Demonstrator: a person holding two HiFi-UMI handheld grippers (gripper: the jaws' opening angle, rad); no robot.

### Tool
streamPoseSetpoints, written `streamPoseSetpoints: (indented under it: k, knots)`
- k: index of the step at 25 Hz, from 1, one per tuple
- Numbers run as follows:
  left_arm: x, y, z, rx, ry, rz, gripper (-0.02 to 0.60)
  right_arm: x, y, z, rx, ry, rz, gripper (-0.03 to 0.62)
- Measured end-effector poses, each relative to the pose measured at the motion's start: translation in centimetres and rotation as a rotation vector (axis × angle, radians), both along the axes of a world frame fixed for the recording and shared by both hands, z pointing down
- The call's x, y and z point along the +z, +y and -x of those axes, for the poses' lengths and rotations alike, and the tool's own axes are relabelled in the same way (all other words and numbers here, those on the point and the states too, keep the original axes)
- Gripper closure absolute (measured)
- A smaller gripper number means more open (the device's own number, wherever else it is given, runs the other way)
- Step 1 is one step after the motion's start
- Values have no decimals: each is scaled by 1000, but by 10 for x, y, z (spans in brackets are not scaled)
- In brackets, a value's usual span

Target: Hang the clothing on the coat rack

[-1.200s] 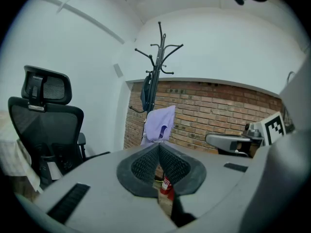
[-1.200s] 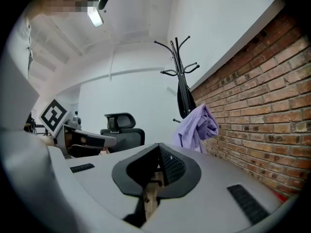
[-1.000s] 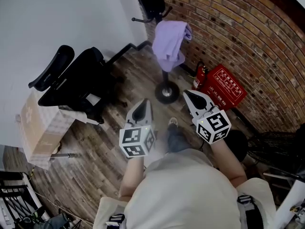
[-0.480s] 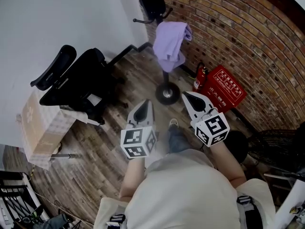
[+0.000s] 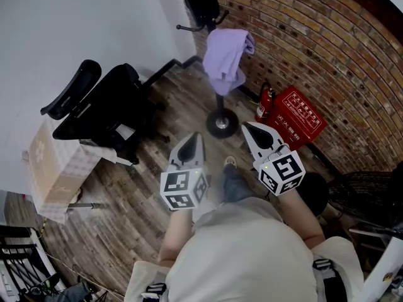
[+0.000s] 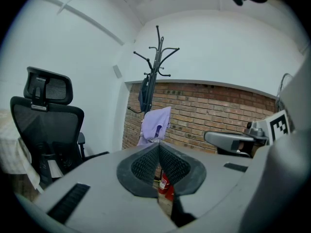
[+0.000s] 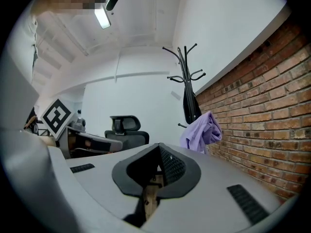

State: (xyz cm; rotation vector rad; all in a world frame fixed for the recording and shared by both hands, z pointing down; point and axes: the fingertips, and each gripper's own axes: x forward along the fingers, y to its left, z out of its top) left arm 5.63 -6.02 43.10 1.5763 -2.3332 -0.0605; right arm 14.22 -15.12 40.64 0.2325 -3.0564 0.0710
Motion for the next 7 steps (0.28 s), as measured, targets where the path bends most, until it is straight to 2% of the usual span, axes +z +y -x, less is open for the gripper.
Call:
streamPoseSetpoints:
  k: [7]
  knots:
    - [4, -3, -3, 6, 3, 5, 578, 3, -3, -2, 5, -4, 12, 595]
